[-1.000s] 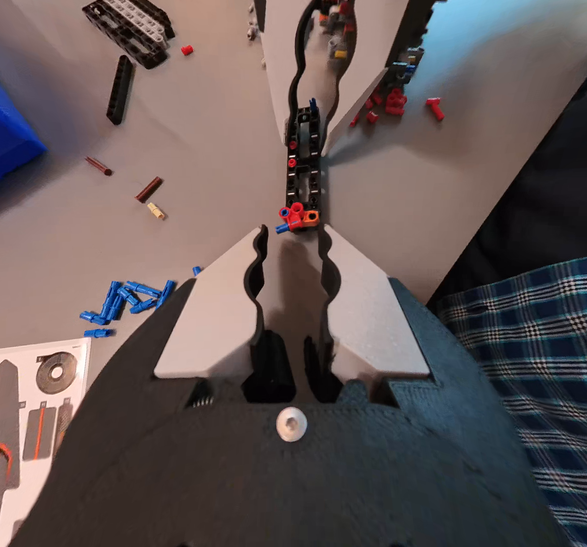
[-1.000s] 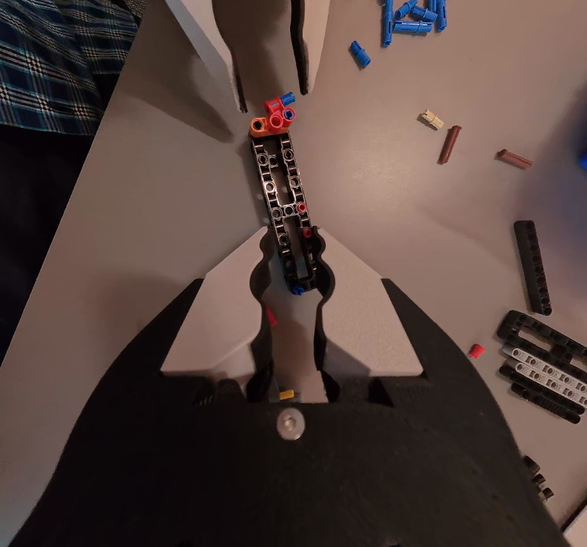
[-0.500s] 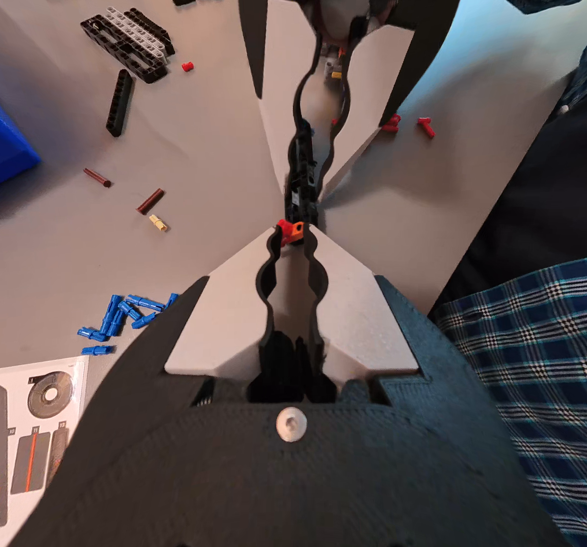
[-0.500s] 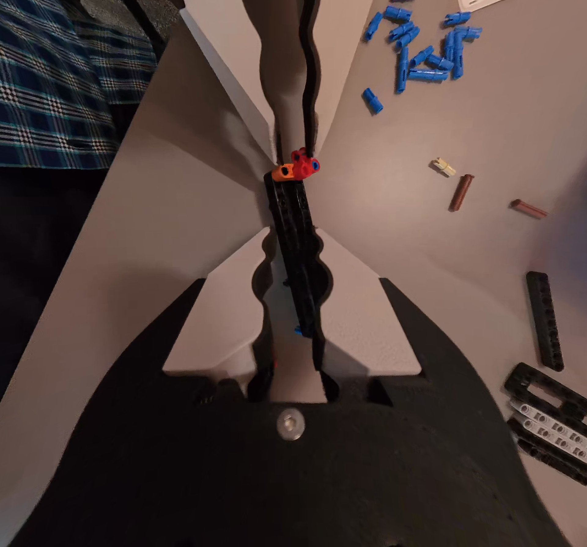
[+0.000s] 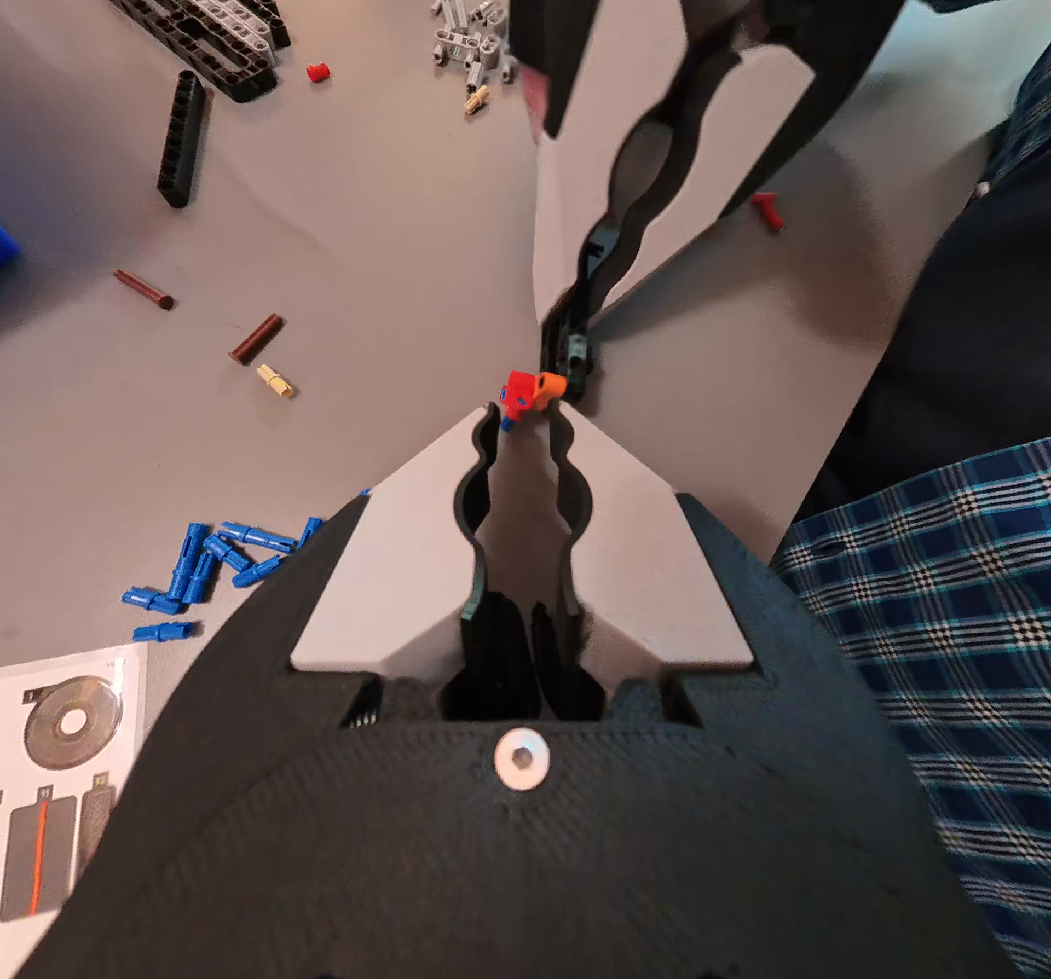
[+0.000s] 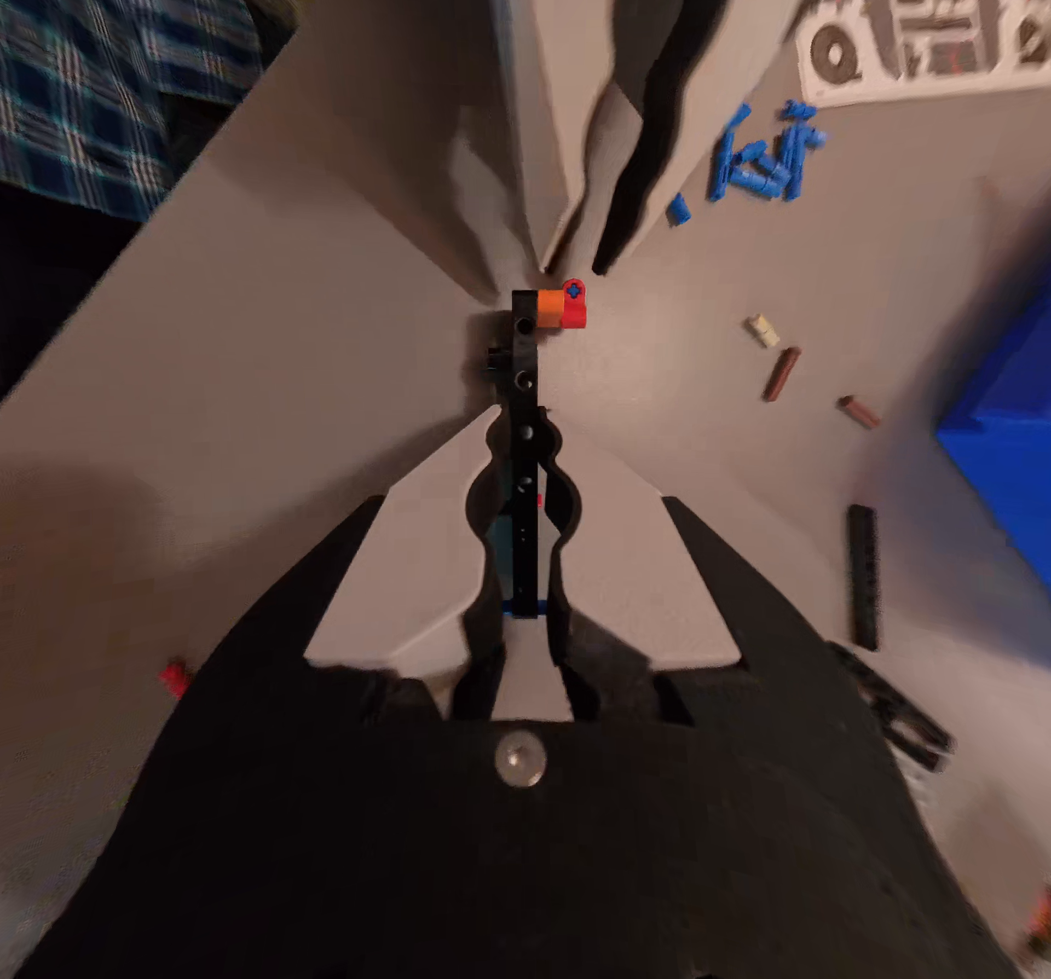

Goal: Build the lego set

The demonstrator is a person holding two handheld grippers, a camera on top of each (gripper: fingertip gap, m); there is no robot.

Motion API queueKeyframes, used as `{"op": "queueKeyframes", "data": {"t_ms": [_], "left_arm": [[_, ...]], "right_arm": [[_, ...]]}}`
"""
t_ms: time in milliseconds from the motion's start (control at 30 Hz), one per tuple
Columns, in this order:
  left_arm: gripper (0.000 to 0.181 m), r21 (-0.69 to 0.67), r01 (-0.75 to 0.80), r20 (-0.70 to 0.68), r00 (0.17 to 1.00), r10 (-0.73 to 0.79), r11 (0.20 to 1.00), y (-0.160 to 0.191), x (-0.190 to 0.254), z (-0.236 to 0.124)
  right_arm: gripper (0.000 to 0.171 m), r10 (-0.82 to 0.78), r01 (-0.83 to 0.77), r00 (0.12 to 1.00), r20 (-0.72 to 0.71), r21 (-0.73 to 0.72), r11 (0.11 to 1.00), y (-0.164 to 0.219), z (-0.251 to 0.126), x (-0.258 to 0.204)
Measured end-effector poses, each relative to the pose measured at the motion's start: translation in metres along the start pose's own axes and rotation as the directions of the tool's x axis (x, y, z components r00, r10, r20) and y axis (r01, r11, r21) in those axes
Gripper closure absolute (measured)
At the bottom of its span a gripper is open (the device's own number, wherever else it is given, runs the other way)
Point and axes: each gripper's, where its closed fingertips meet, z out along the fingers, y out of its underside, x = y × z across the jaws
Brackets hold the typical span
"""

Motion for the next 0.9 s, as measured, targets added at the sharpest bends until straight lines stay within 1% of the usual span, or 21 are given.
{"op": "queueKeyframes", "data": {"t_ms": [100,233,500,600,700,733,800,833,900], "left_arm": [[0.166,-0.002,0.006,-0.017,1.0,-0.006,1.0,-0.001,0.001,0.001],[0.162,-0.017,0.008,-0.075,0.997,-0.009,1.0,0.001,0.009,0.001],[0.166,-0.061,0.057,-0.273,0.959,-0.071,0.997,0.005,0.033,0.005],[0.166,-0.055,0.054,-0.281,0.957,-0.067,0.997,0.003,0.035,0.007],[0.167,-0.056,0.031,-0.27,0.962,-0.045,0.998,0.002,0.038,0.009],[0.167,-0.058,0.015,-0.264,0.964,-0.03,0.998,0.002,0.039,0.009],[0.167,-0.065,-0.048,-0.232,0.972,0.032,0.997,0.002,0.042,0.01],[0.168,-0.068,-0.084,-0.198,0.978,0.069,0.994,0.001,0.041,0.01],[0.168,-0.088,-0.156,-0.152,0.978,0.141,0.984,0.0,0.043,0.011]], "right_arm": [[0.167,-0.231,0.225,0.962,-0.144,-0.059,0.973,-0.001,-0.001,-0.001],[0.167,-0.383,0.367,0.891,-0.242,-0.11,0.924,-0.005,-0.003,-0.007],[0.167,-0.464,0.454,0.832,-0.304,-0.106,0.885,-0.006,-0.005,-0.017],[0.167,-0.432,0.426,0.854,-0.29,-0.086,0.901,-0.003,-0.006,-0.017],[0.162,-0.351,0.346,0.907,-0.233,-0.063,0.936,0.001,-0.006,-0.018],[0.16,-0.301,0.3,0.932,-0.201,-0.036,0.953,0.001,-0.008,-0.019],[0.154,-0.132,0.135,0.987,-0.092,0.025,0.991,0.0,-0.011,-0.021],[0.152,-0.056,0.057,0.998,-0.031,0.037,0.998,0.001,-0.011,-0.023],[0.147,0.046,-0.049,0.996,0.074,0.039,0.998,0.003,-0.01,-0.027]]}}
